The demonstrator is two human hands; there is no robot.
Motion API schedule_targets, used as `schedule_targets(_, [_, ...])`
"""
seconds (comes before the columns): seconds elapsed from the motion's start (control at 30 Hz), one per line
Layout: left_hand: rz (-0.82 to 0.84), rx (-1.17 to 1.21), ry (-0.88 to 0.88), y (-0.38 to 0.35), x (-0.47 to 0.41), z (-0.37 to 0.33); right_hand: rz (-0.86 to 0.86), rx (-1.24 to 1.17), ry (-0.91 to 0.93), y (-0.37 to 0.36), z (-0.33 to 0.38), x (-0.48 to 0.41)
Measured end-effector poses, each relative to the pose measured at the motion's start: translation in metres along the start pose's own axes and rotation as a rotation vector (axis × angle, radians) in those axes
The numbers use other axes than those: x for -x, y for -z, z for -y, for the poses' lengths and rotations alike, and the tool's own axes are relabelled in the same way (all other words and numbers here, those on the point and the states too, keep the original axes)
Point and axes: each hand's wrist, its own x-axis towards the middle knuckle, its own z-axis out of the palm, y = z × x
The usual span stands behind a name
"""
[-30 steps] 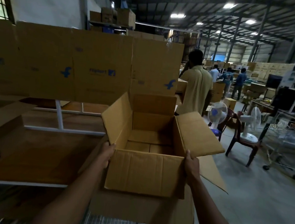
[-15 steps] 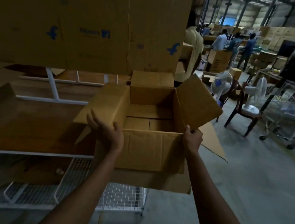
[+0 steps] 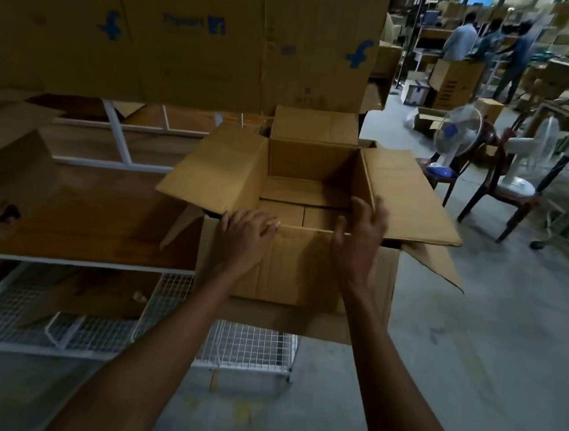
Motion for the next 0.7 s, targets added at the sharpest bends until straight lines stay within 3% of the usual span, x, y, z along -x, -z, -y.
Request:
schedule_targets(0.07, [0.032, -0.008, -0.010, 0.001, -0.001, 0.001, 0.238, 0.195, 0.123, -0.015, 0.000, 0.009])
schedule_targets(0.13, [0.066, -0.025, -0.022, 0.001, -0.003, 0.004, 0.336, 0.346, 0.191, -0.026, -0.004, 0.017])
schedule_targets(0.47, [0.192, -0.048, -0.129, 0.014, 0.000, 0.021, 0.382, 0.413, 0.158, -0.022, 0.000, 0.025])
schedule_targets(0.7, [0.146, 0.030, -0.168, 0.056, 0.024, 0.109, 0.325, 0.357, 0.083, -0.063, 0.065, 0.063])
